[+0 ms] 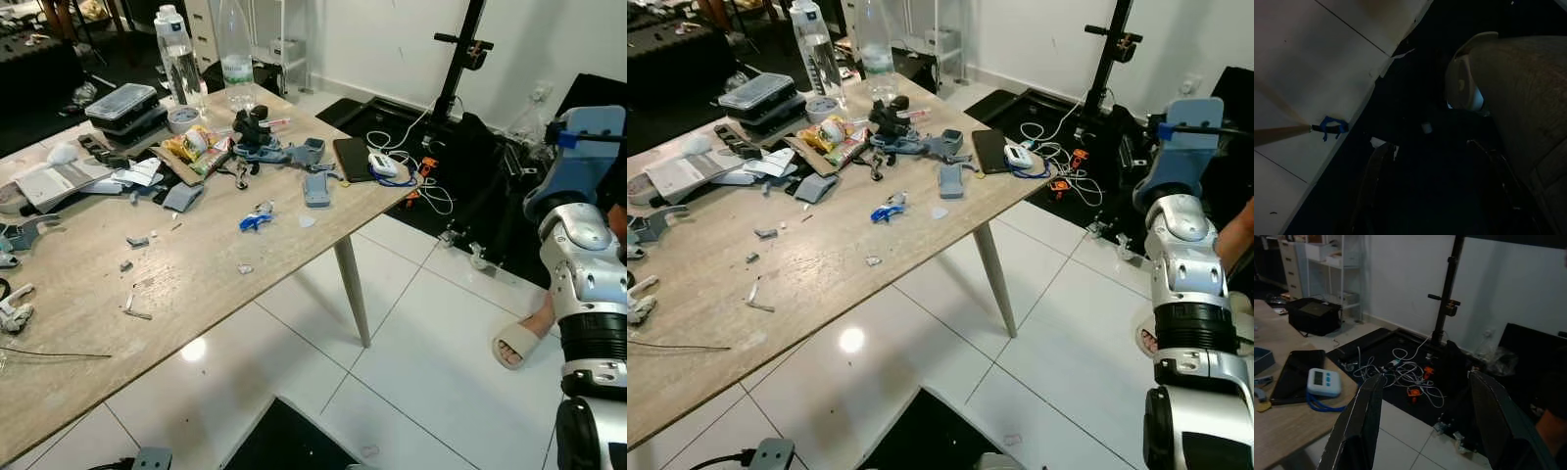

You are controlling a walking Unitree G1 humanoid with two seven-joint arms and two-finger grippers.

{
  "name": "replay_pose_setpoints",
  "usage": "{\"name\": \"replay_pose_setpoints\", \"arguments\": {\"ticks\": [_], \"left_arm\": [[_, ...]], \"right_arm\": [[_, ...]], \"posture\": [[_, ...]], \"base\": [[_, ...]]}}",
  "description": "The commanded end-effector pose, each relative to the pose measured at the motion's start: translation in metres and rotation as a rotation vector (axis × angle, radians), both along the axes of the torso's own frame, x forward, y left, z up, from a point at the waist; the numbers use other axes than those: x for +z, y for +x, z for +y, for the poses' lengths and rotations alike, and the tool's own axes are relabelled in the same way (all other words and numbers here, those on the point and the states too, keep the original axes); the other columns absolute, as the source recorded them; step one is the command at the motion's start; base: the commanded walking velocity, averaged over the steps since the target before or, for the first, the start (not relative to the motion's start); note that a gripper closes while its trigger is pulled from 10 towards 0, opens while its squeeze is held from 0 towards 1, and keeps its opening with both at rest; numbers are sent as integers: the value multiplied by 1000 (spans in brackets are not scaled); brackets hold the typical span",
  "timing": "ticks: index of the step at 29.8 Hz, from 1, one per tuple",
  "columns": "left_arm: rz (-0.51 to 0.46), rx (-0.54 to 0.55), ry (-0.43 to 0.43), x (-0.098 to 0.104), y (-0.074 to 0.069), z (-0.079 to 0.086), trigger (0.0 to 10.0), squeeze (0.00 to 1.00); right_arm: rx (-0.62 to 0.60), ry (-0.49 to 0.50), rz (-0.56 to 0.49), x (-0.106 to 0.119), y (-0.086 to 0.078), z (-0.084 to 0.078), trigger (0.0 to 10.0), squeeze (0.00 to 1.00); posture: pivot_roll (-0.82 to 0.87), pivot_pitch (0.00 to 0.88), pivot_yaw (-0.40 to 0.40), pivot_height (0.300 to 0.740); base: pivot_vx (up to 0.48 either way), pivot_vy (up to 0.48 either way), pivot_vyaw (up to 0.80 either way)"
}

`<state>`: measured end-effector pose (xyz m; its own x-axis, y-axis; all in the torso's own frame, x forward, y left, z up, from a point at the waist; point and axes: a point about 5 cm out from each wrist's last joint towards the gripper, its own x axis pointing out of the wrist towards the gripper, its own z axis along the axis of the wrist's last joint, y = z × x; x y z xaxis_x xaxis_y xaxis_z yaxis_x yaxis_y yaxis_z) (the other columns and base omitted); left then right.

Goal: Picking trash to rubbish bin

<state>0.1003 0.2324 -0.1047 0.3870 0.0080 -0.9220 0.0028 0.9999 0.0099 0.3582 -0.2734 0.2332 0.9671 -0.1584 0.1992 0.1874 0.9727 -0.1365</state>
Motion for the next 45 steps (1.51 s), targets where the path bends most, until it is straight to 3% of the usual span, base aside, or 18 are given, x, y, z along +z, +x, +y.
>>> {"name": "replay_pose_setpoints", "arguments": {"ticks": [1, 7, 18, 33, 39, 45], "left_arm": [[12, -9, 10, 0, -3, 4, 10000, 0], [10, 3, 18, 0, -4, 5, 10000, 0], [9, 11, 23, 0, -4, 5, 10000, 0], [9, 3, 21, 0, -4, 5, 10000, 0], [10, 1, 19, 0, -4, 5, 10000, 0], [10, -9, 10, 0, -4, 4, 10000, 0]], "right_arm": [[7, -1, 31, -7, 1, 3, 10000, 0], [7, -9, 43, -9, 1, 3, 10000, 0], [66, -2, 25, -9, -2, 8, 10000, 0], [181, -25, 176, -32, -3, 17, 10000, 0], [128, -21, 241, -45, -5, 4, 10000, 0], [-88, 44, 250, -51, -11, -31, 10000, 0]], "posture": [[-40, 61, 10, 740], [-38, 68, 11, 740], [-38, 68, 11, 740], [-38, 68, 11, 740], [-38, 68, 11, 740], [-39, 72, 13, 740]], "base": [[431, 0, 0], [418, 0, 0], [0, 0, 0], [0, 0, 767], [0, 0, 769], [0, 0, 384]]}}
